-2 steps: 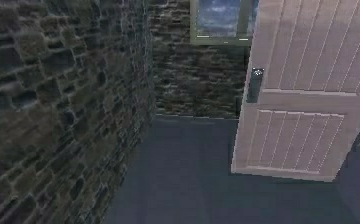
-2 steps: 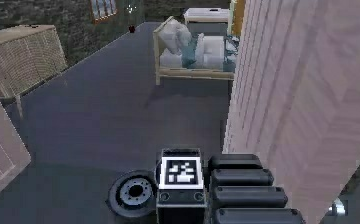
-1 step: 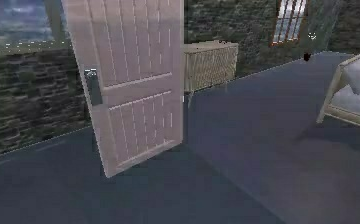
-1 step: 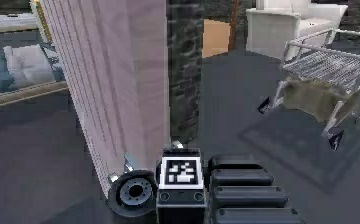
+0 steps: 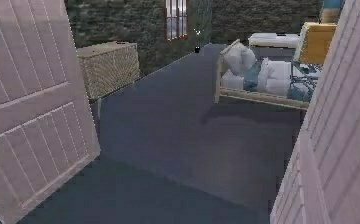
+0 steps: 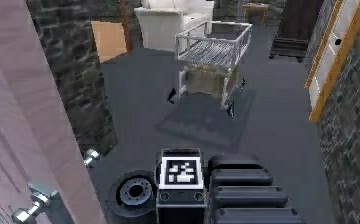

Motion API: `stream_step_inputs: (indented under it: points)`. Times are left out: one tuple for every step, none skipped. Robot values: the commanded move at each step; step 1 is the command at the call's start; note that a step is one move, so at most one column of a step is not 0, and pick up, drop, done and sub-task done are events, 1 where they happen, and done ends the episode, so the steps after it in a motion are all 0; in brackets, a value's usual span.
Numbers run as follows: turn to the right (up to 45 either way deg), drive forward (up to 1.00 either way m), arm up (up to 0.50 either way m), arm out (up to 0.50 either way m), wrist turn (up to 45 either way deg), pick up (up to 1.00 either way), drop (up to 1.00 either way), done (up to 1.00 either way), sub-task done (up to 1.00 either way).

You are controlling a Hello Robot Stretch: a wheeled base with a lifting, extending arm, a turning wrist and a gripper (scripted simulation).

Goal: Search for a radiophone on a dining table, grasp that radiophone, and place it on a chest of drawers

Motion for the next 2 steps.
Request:
stream_step_inputs:
  points:
    - [0.0, 1.0, 0.0, 0.0, 0.0, 0.0, 0.0, 0.0, 0.0]
    - [0.0, 1.0, 0.0, 0.0, 0.0, 0.0, 0.0, 0.0, 0.0]
